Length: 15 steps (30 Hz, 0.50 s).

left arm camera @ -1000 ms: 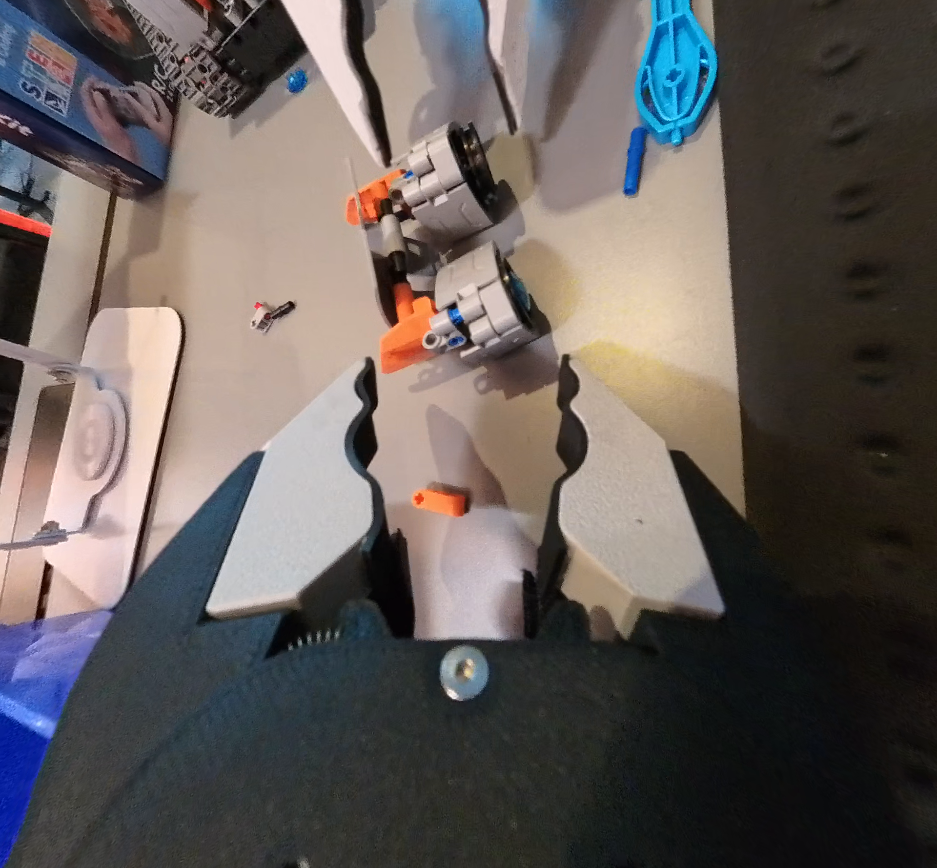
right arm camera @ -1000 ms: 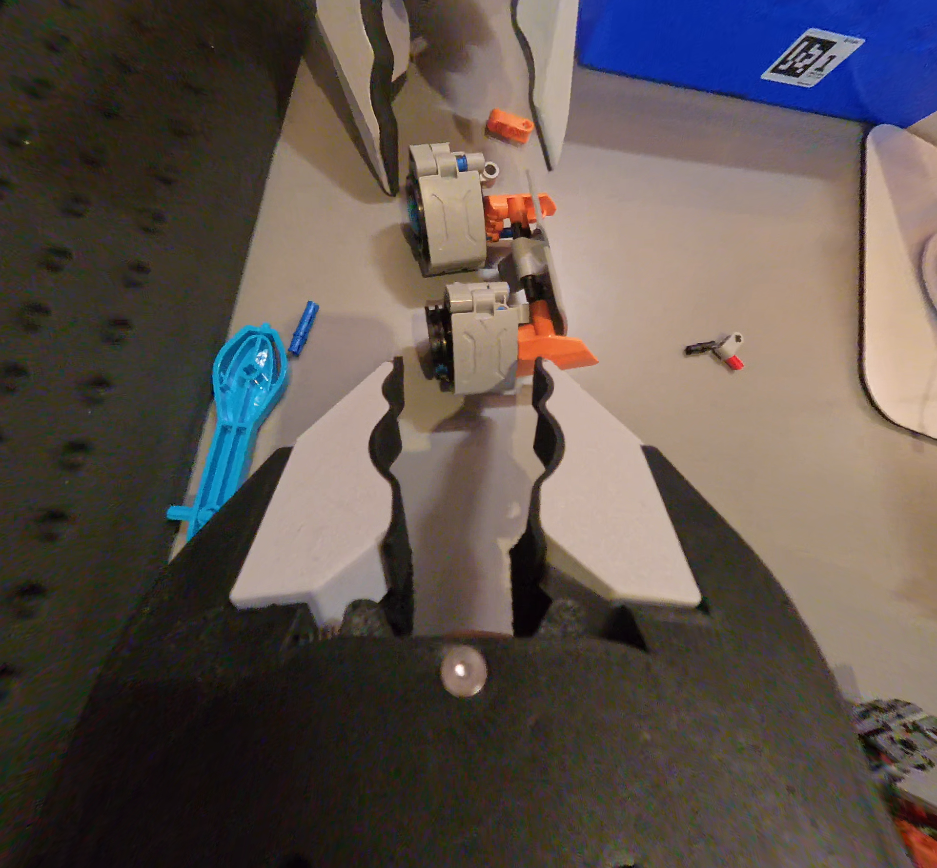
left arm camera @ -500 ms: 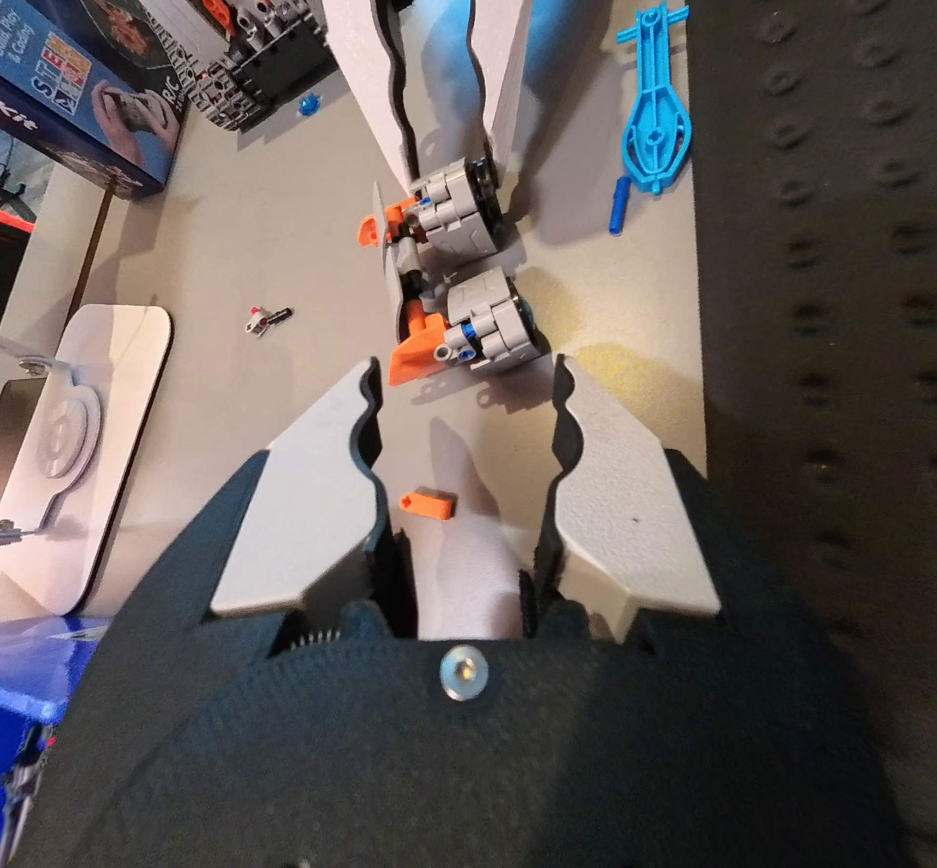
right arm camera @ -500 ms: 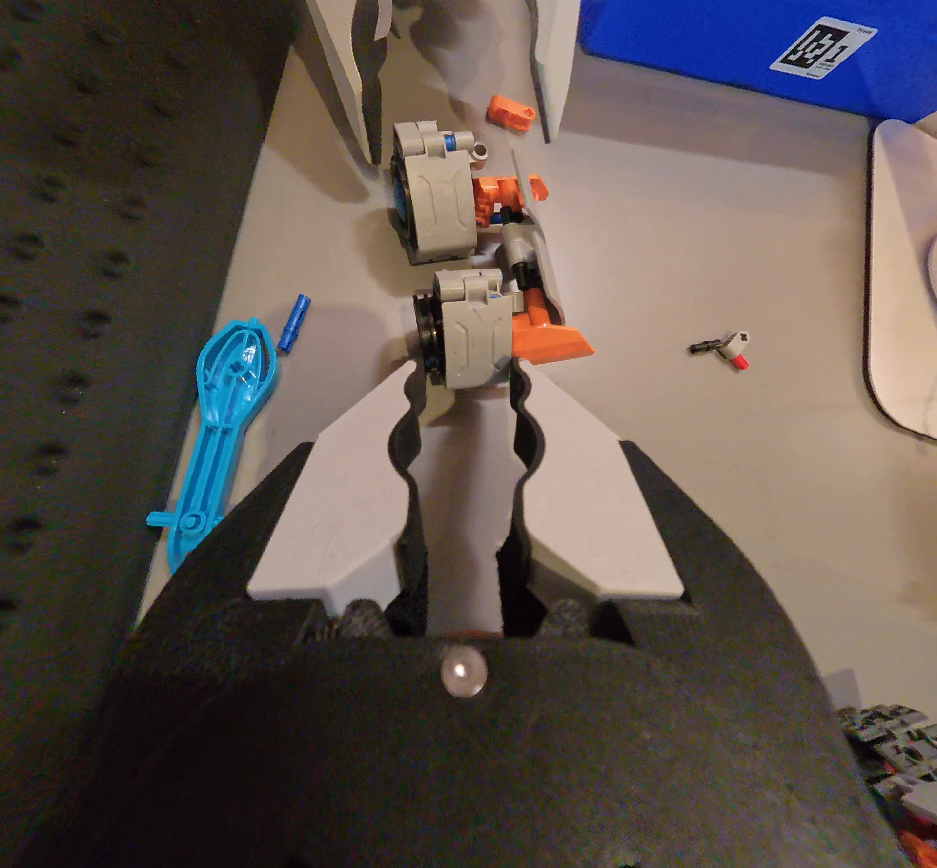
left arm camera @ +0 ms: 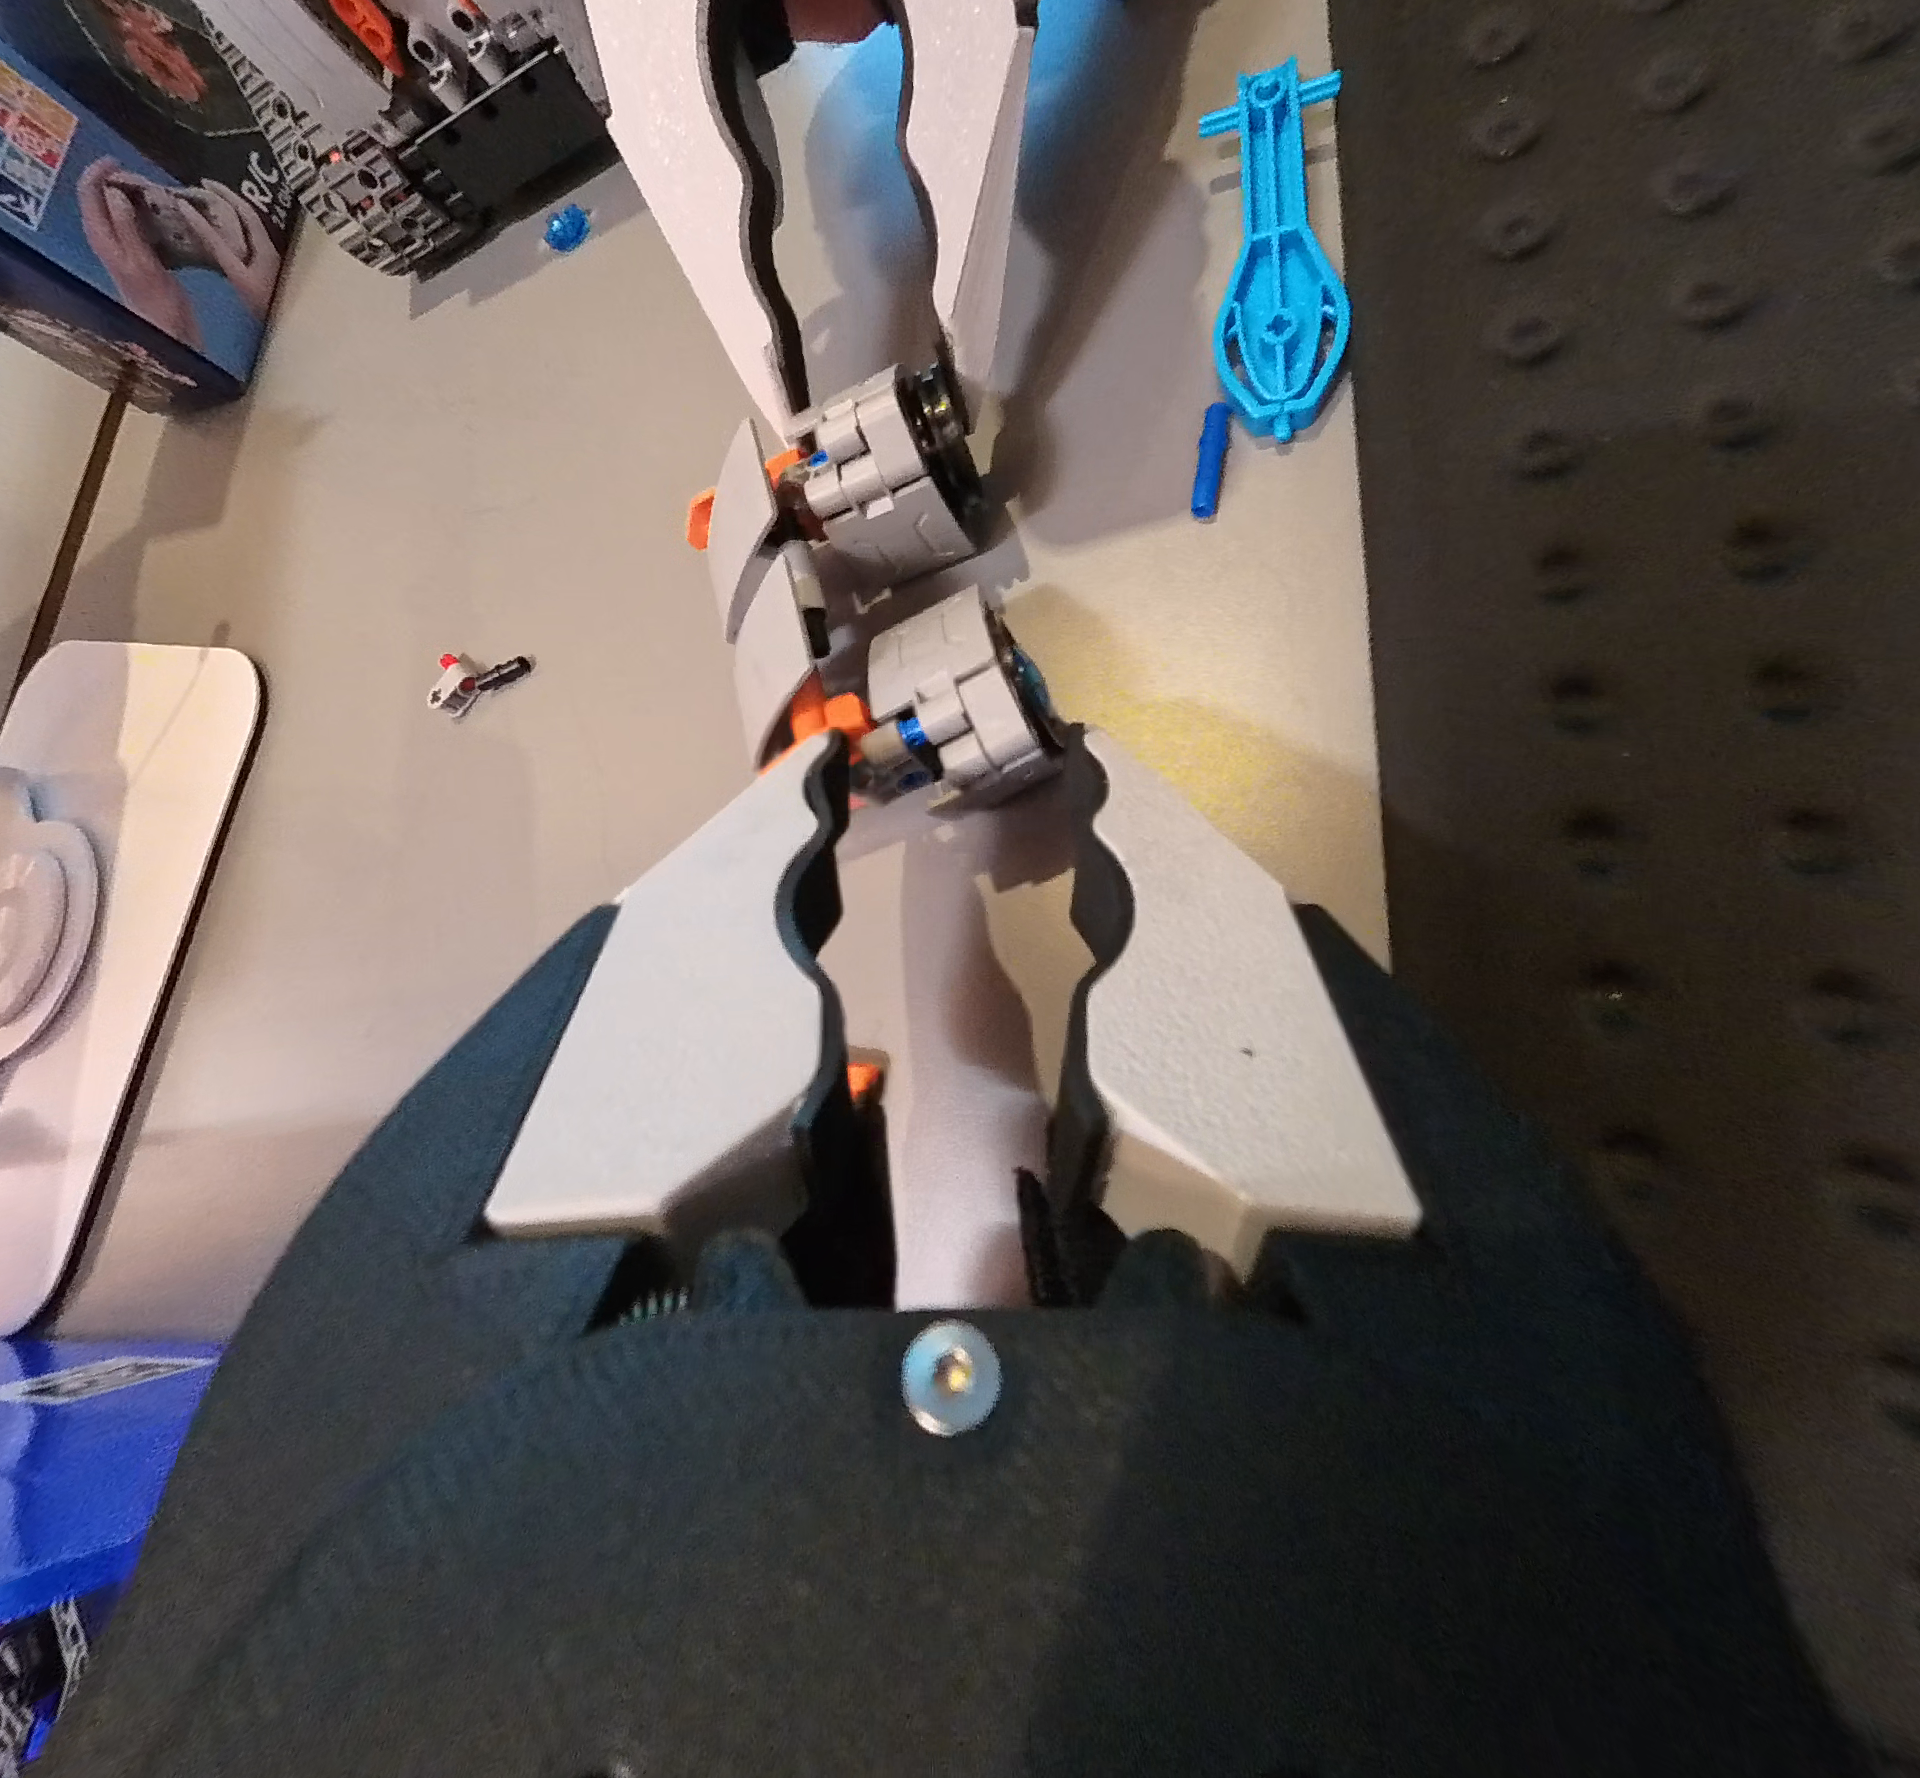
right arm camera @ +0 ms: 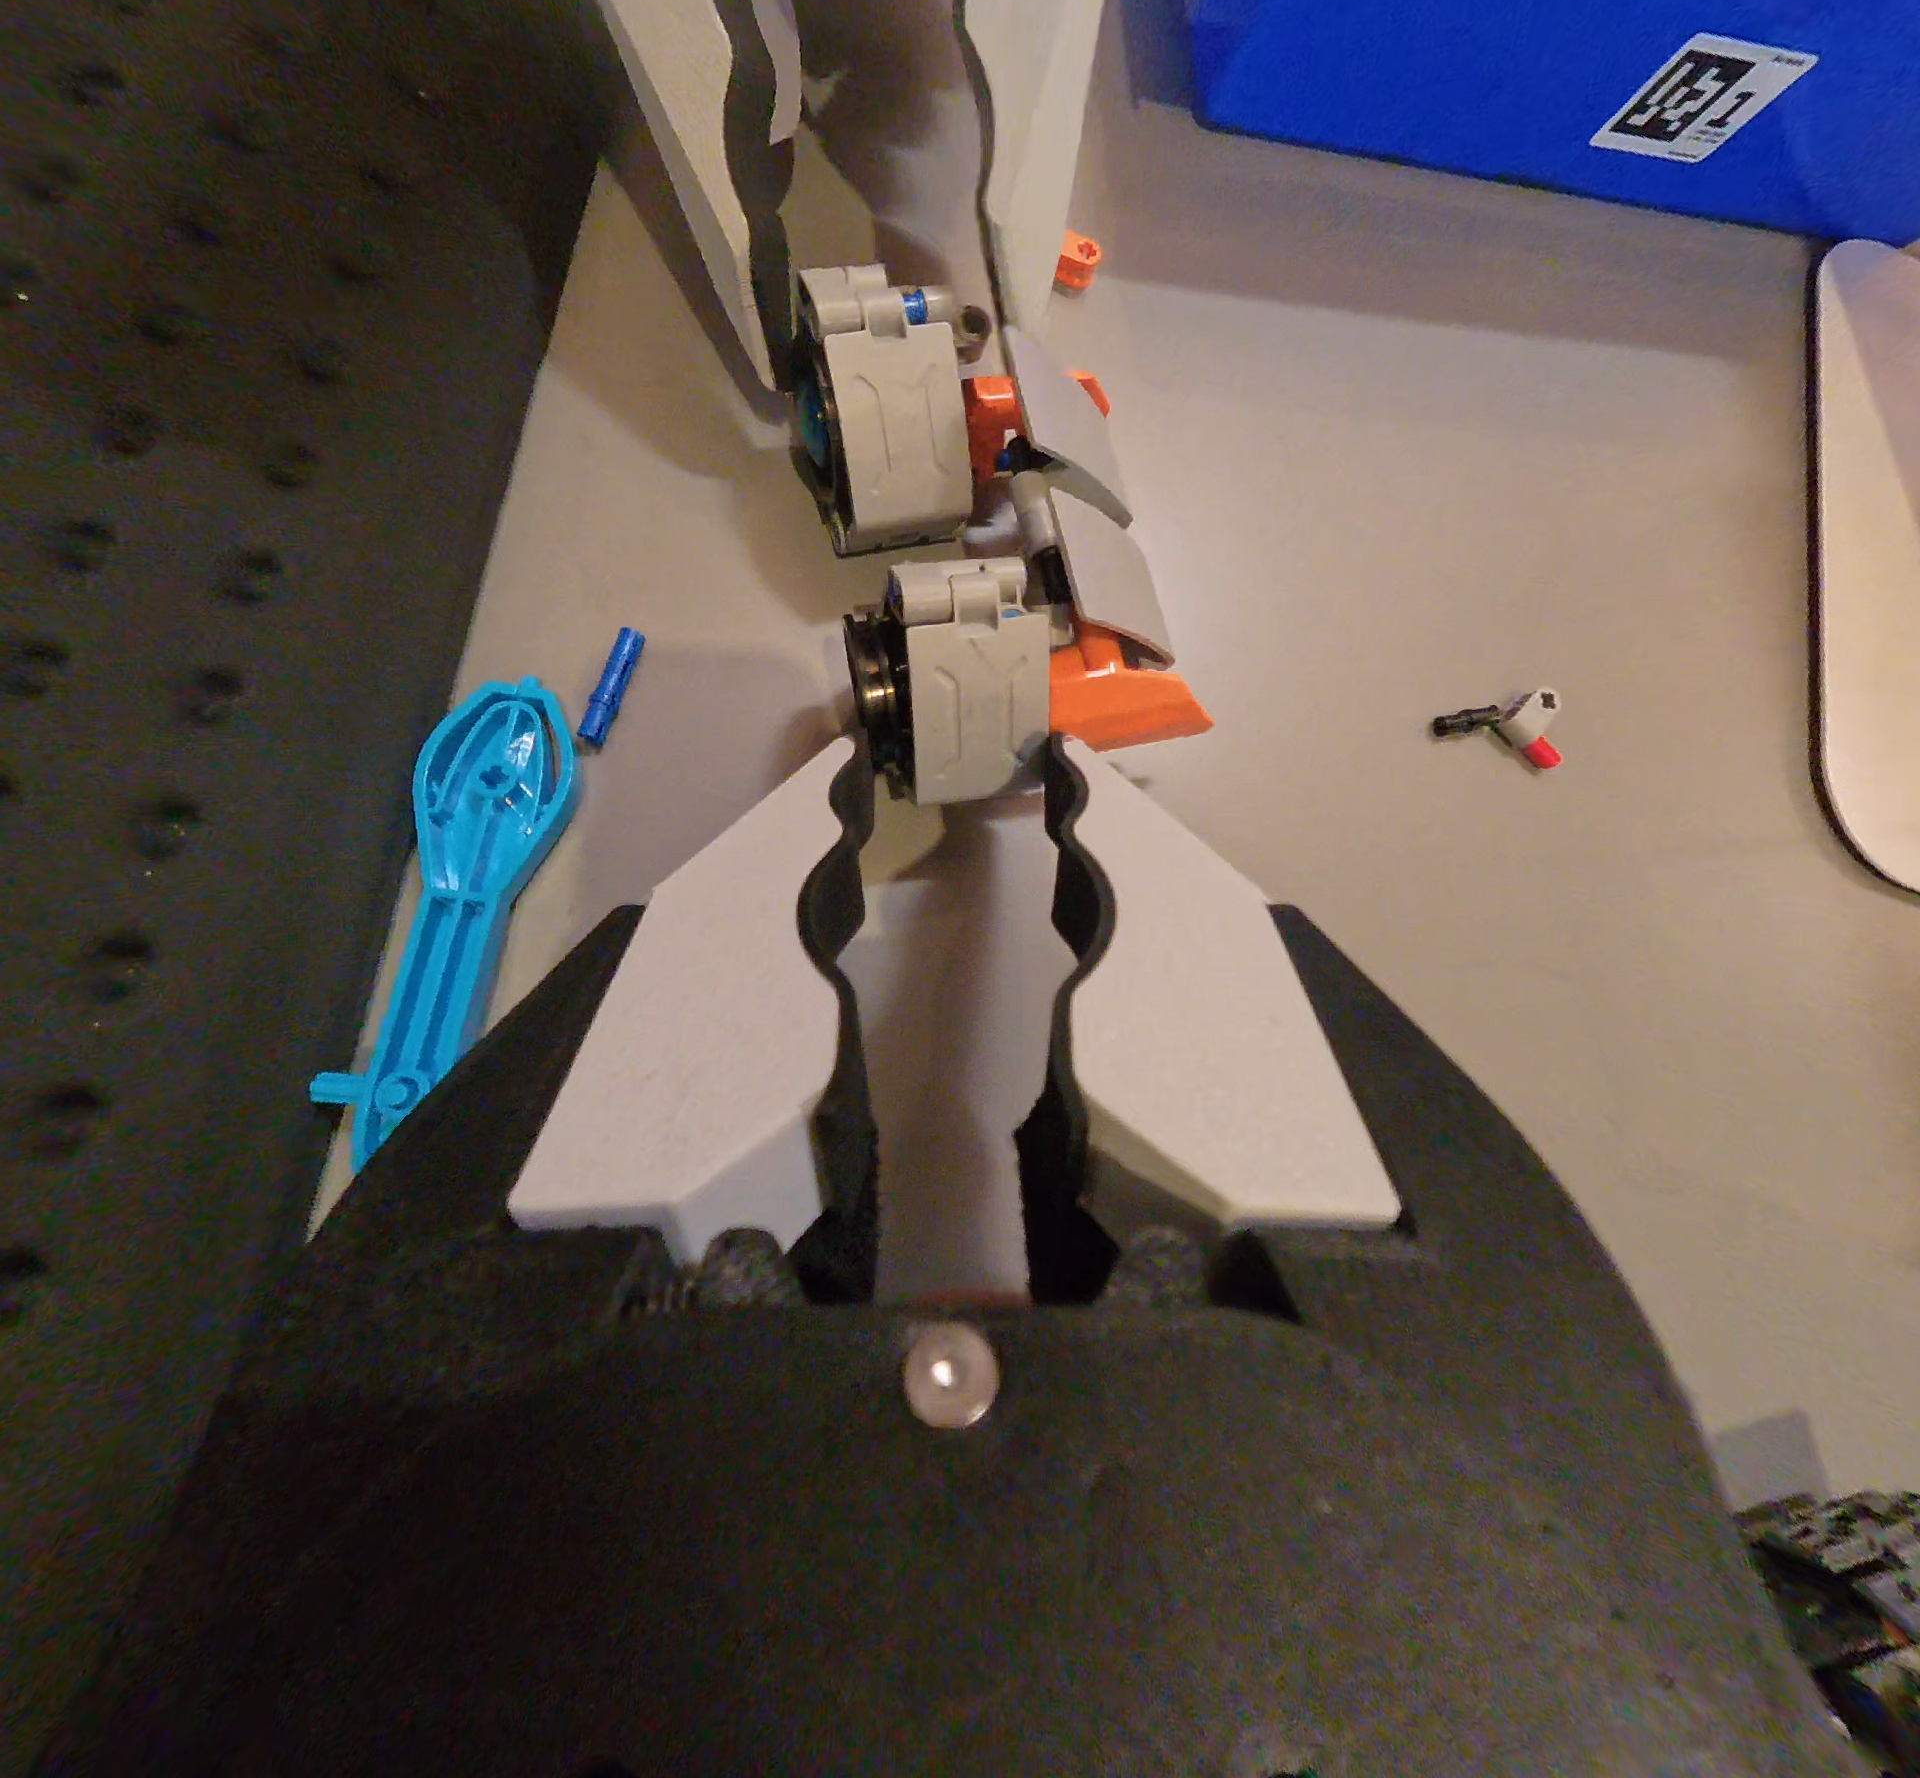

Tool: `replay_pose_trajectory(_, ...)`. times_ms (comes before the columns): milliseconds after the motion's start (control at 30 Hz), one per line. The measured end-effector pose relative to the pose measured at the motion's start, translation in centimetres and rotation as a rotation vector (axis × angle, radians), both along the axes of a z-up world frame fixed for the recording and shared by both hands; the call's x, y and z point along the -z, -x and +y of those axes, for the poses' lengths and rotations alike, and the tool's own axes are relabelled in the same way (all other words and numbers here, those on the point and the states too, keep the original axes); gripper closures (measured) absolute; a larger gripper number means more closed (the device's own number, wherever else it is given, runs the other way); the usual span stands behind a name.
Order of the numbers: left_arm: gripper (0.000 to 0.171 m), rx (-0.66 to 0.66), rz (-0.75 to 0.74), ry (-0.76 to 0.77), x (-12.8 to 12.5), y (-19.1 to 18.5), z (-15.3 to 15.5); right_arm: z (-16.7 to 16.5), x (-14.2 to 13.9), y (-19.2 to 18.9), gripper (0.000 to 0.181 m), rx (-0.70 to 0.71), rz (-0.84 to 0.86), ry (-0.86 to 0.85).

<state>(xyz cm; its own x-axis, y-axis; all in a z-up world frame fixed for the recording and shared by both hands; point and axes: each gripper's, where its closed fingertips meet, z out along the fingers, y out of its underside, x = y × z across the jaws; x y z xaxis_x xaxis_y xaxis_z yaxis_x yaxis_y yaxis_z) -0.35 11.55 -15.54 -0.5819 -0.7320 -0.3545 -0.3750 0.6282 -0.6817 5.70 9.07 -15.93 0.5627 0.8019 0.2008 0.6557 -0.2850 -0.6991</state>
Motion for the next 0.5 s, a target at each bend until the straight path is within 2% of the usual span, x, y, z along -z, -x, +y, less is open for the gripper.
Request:
replay_pose_trajectory(233,0.135,0.043,-0.010,-0.049,0.02,0.07,-0.01,-0.19,0.13,-0.02,0.152,-0.013,0.039,0.063)
replay_pose_trajectory(333,0.136,0.041,0.004,-0.010,-0.02,-0.01,0.03,-0.18,0.14,-0.07,0.152,-0.011,0.057,0.082)
replay_pose_trajectory(500,0.136,0.050,0.045,0.136,-0.42,-0.17,-0.08,-0.20,0.02,-0.18,0.152,-0.010,0.101,0.150)
